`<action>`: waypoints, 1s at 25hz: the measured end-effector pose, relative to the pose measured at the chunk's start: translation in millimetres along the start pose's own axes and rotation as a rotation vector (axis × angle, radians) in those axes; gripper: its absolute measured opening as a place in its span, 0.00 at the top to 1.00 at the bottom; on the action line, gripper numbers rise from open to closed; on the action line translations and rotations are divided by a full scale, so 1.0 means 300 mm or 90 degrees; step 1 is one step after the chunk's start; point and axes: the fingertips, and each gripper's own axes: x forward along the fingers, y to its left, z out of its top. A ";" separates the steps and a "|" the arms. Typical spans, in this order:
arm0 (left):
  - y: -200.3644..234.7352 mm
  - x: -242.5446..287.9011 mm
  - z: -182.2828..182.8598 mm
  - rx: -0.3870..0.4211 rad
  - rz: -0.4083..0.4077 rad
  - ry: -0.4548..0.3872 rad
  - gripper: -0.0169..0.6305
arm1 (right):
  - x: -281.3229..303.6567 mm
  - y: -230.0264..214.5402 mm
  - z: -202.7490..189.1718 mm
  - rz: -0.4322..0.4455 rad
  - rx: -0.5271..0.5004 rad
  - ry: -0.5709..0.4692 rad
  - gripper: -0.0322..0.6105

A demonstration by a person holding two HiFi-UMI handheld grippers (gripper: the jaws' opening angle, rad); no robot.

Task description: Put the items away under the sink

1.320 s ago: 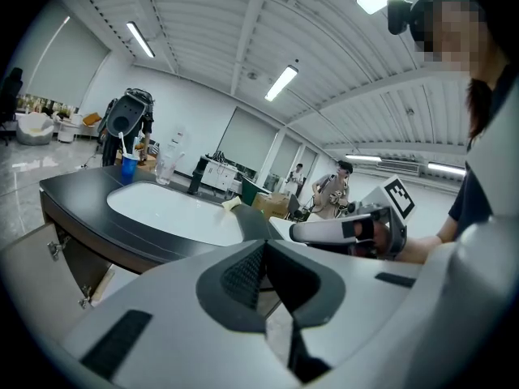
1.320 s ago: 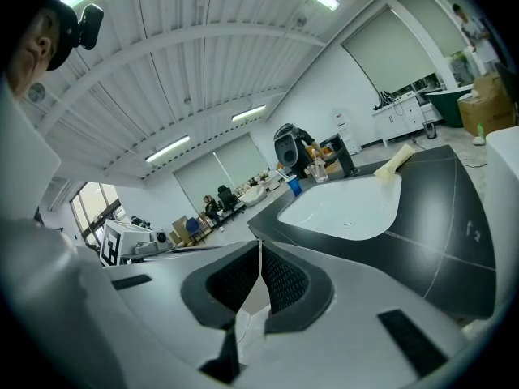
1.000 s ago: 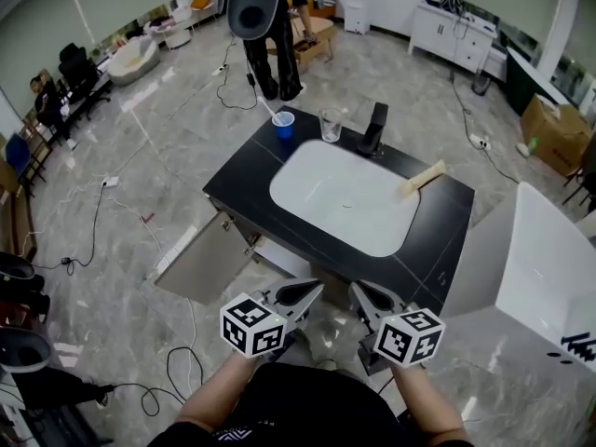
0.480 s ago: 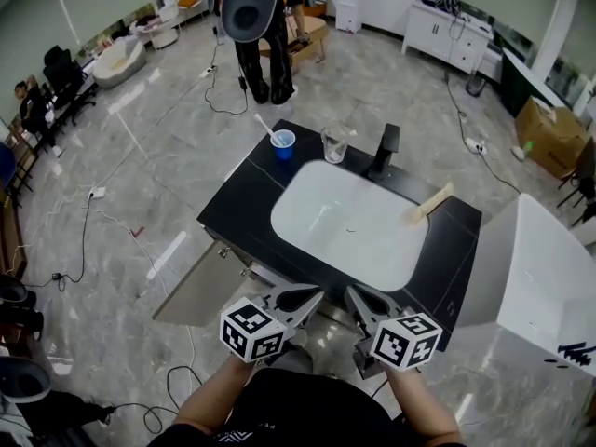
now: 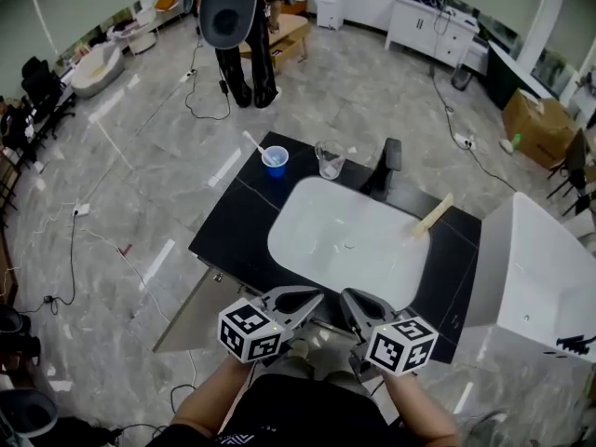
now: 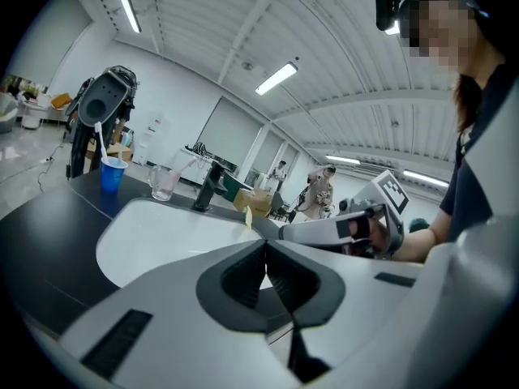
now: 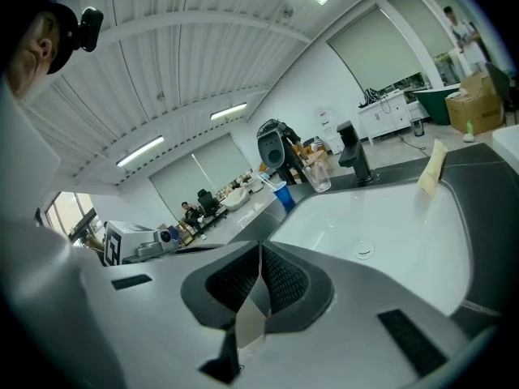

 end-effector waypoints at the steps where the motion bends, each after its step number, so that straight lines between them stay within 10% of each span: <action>1: 0.010 0.007 0.004 -0.006 -0.007 -0.001 0.96 | 0.005 -0.001 0.006 -0.004 0.000 -0.002 0.89; 25: -0.057 0.221 0.135 0.030 0.049 -0.028 0.96 | -0.071 -0.171 0.170 0.043 -0.023 -0.015 0.89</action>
